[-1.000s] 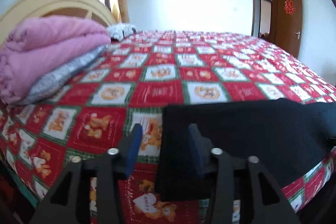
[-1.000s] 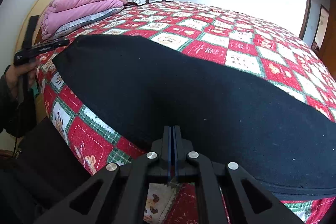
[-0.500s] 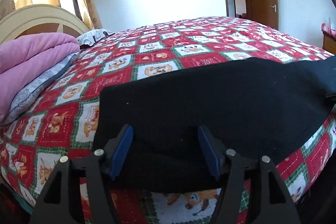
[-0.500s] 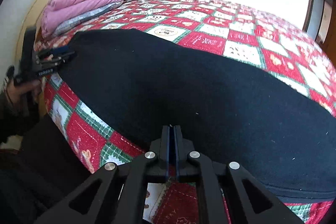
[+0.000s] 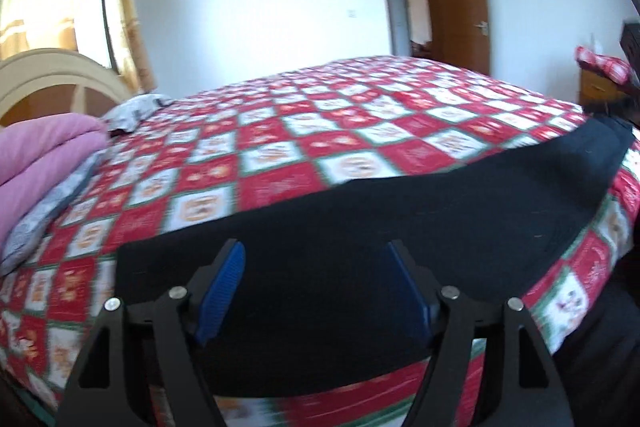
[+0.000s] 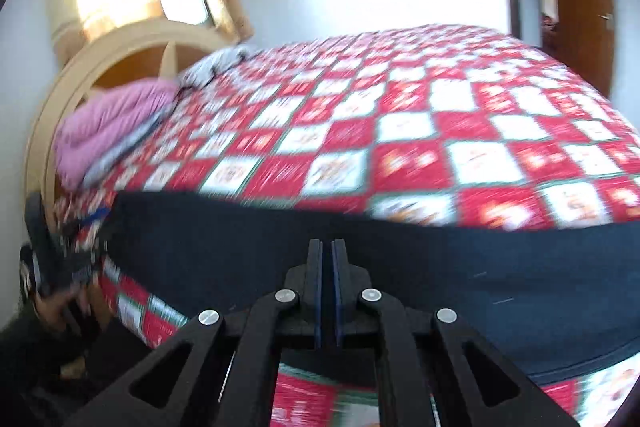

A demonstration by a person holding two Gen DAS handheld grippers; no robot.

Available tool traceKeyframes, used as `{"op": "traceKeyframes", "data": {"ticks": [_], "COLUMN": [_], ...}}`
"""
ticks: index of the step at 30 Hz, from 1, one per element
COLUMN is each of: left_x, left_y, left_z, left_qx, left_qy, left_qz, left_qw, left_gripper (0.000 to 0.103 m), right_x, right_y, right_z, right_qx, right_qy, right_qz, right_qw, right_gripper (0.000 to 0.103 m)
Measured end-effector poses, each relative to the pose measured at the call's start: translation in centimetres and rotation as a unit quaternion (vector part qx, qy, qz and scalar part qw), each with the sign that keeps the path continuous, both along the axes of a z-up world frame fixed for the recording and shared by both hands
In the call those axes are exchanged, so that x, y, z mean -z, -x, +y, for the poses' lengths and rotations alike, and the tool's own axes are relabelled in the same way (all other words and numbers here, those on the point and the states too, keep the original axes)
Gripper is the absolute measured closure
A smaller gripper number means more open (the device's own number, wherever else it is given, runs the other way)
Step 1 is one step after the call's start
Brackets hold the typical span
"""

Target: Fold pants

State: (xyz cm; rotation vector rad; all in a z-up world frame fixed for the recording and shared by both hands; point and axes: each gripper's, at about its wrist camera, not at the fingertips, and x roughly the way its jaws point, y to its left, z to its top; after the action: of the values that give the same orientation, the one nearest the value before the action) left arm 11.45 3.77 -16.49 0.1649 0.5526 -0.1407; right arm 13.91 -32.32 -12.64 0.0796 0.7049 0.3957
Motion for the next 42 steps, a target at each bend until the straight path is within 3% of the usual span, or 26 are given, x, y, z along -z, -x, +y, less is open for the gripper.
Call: {"op": "traceKeyframes", "data": {"ticks": [4,7,10,15,20,29,36,42], "left_x": [0.9,1.7,2.8,4.1,4.3,4.7,4.8,4.9], "left_y": [-1.3,-2.1,-2.3,-2.2,-1.8,-1.4,-1.5,-1.4], "left_z": [-3.2,-4.3,-4.4,-4.2,-4.1,-3.8,-3.9,-3.9], "left_qx": [0.028,0.022,-0.007,-0.022,-0.022,-0.023,-0.024,-0.024], "left_qy": [-0.012,-0.004,0.016,0.036,0.036,0.043,0.043,0.043], "left_qz": [0.015,0.026,0.042,0.045,0.039,0.019,0.014,0.014], "left_qw": [0.9994,0.9994,0.9989,0.9981,0.9983,0.9986,0.9987,0.9987], "left_gripper": [0.028,0.028,0.027,0.026,0.023,0.018,0.016,0.014], "right_x": [-3.7,-5.4,-6.0,-4.6,-2.9,1.6,1.5,0.2], "right_y": [1.3,2.9,4.6,7.3,7.3,4.7,4.6,5.5], "right_z": [-8.6,-16.5,-24.6,-32.4,-33.0,-31.4,-31.0,-32.2], "right_qx": [0.075,0.153,0.221,0.231,0.196,0.176,0.172,0.226], "right_qy": [-0.026,-0.026,-0.046,-0.098,-0.136,-0.114,-0.11,-0.068], "right_qz": [-0.029,-0.033,-0.004,0.053,0.064,0.129,0.119,0.103], "right_qw": [0.996,0.987,0.974,0.967,0.969,0.969,0.972,0.966], "right_gripper": [0.098,0.099,0.099,0.099,0.099,0.099,0.103,0.103]}}
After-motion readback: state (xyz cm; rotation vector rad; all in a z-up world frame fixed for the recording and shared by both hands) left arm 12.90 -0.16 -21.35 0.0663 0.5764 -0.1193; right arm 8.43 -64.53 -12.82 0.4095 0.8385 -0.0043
